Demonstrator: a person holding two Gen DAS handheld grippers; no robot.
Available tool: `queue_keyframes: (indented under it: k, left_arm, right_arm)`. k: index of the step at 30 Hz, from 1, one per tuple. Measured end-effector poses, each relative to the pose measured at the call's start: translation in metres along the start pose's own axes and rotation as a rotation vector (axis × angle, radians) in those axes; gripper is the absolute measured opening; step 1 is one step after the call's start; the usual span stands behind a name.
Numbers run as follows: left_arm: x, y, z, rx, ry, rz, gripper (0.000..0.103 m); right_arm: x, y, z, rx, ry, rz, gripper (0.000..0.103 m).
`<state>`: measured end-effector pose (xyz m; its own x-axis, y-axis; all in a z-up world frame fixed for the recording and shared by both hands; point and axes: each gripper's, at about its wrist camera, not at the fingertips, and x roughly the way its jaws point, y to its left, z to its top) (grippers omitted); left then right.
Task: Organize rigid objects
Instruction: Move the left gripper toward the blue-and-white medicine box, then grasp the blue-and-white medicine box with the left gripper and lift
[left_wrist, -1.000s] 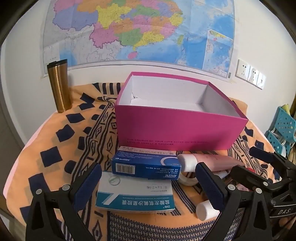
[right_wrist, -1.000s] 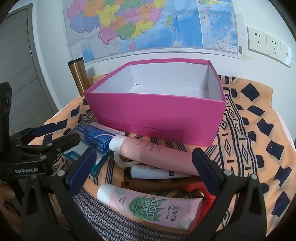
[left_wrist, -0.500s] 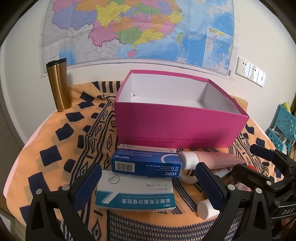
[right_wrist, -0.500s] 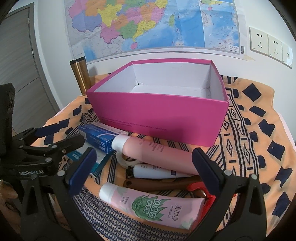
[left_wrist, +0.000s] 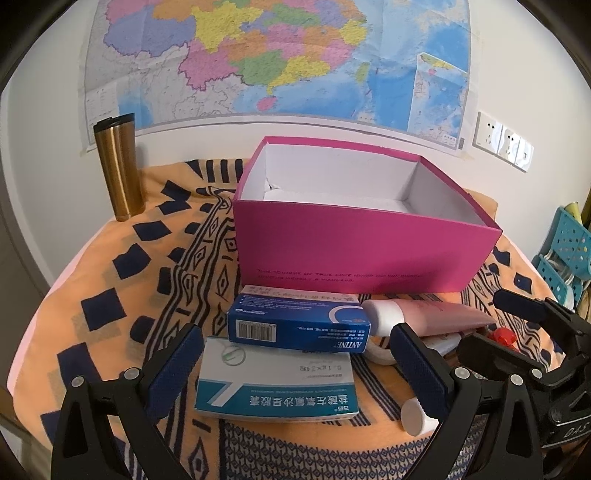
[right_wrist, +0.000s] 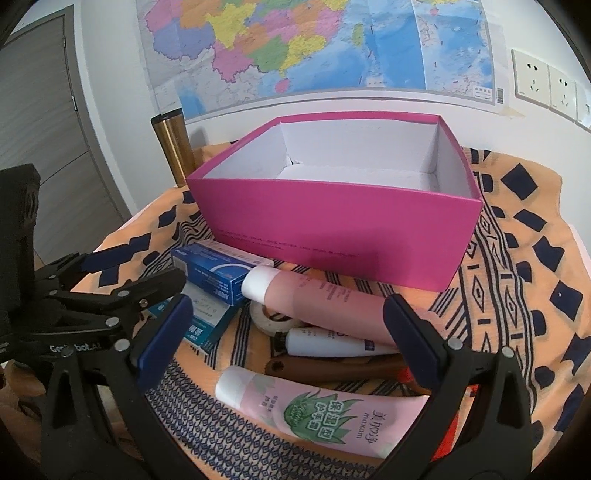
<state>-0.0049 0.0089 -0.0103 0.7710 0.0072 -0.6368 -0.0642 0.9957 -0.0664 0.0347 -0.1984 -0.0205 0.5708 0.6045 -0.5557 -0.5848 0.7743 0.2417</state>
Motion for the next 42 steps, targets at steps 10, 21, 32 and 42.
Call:
queue_keyframes:
  k: [10,21,32,42]
  left_arm:
    - [0.005,0.012,0.0,-0.011,0.013,0.009,0.103]
    - [0.011,0.032,0.004,-0.03,0.017,0.02,0.103]
    - [0.03,0.052,0.012,-0.017,0.041,-0.006,0.091]
    - [0.055,0.06,0.015,-0.005,0.123,-0.142,0.077]
  right_arm:
    - [0.01,0.007,0.0,-0.004,0.02,0.027,0.103]
    - [0.018,0.017,0.003,-0.019,0.039,0.076,0.099]
    - [0.034,0.026,0.008,-0.005,0.086,0.16,0.068]
    - [0.063,0.042,0.008,-0.015,0.156,0.239,0.058]
